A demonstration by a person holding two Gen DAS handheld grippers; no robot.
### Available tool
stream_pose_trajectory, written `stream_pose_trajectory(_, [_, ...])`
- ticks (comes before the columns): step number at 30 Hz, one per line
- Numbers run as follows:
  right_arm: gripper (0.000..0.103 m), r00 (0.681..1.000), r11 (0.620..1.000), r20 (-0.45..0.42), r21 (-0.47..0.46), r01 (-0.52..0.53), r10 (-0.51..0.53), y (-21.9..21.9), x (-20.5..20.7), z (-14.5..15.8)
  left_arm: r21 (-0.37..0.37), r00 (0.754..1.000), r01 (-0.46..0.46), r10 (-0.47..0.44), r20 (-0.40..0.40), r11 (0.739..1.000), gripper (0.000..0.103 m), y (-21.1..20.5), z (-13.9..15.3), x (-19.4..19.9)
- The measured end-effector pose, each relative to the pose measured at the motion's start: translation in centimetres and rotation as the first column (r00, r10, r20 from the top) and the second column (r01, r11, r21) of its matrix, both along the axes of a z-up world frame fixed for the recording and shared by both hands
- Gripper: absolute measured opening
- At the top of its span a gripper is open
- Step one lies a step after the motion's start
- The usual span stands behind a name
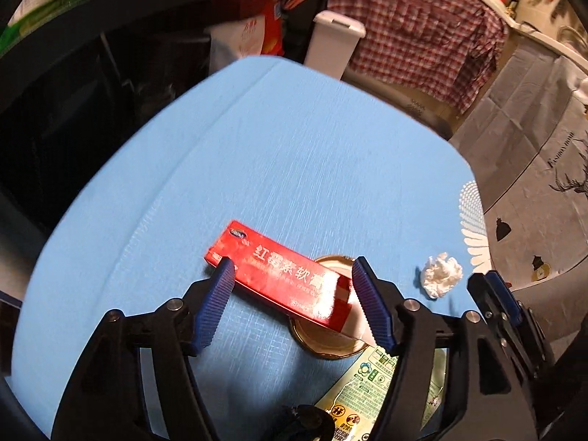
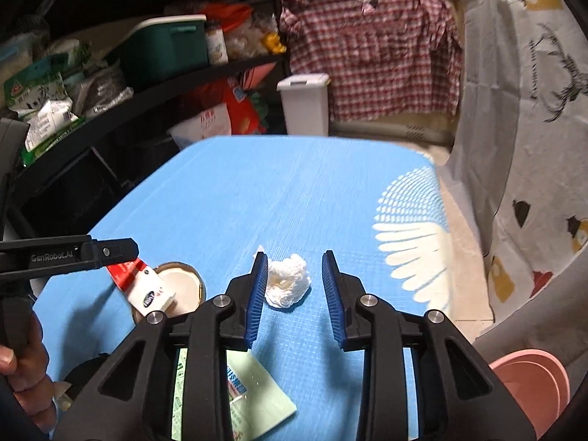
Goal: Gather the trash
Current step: 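Grasp the red ointment box with the left tool while the right tool grasps the crumpled tissue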
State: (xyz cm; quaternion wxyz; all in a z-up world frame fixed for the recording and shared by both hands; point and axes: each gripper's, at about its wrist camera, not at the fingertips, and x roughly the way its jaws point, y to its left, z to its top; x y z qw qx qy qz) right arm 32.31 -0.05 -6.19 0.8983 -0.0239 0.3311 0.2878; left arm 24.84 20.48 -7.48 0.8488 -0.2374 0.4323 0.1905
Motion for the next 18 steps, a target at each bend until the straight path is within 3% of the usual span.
stream_pose_trajectory(6, [0.034,0.998,0.998,-0.054,-0.044,-0.035,0.033,1.5,1.3,-1.3,0.053,0.998,-0.029,0.031,-0.050,0.998,0.068,0.1,-0.1,0.6])
stream_pose_trajectory(11, [0.034,0.995,0.998,-0.097,-0.059,-0.039,0.033,1.6,2.0,-2.1,0.006,0.993,-0.063,0.063,-0.099,0.998,0.070,0.7,-0.7,0.2])
stream_pose_trajectory(15, [0.034,0.992,0.995,-0.119,-0.085,-0.045,0.034,1.9,2.2,-2.5,-0.024,0.994,-0.036,0.033,-0.104,0.999,0.069,0.5,-0.9,0.5])
stream_pose_trajectory(18, [0.034,0.991,0.995,-0.125,-0.091,-0.048,0.037,2.0,2.3,-2.6,-0.019,0.996,-0.011,0.010,-0.090,1.000,0.062,0.3,-0.9,0.6])
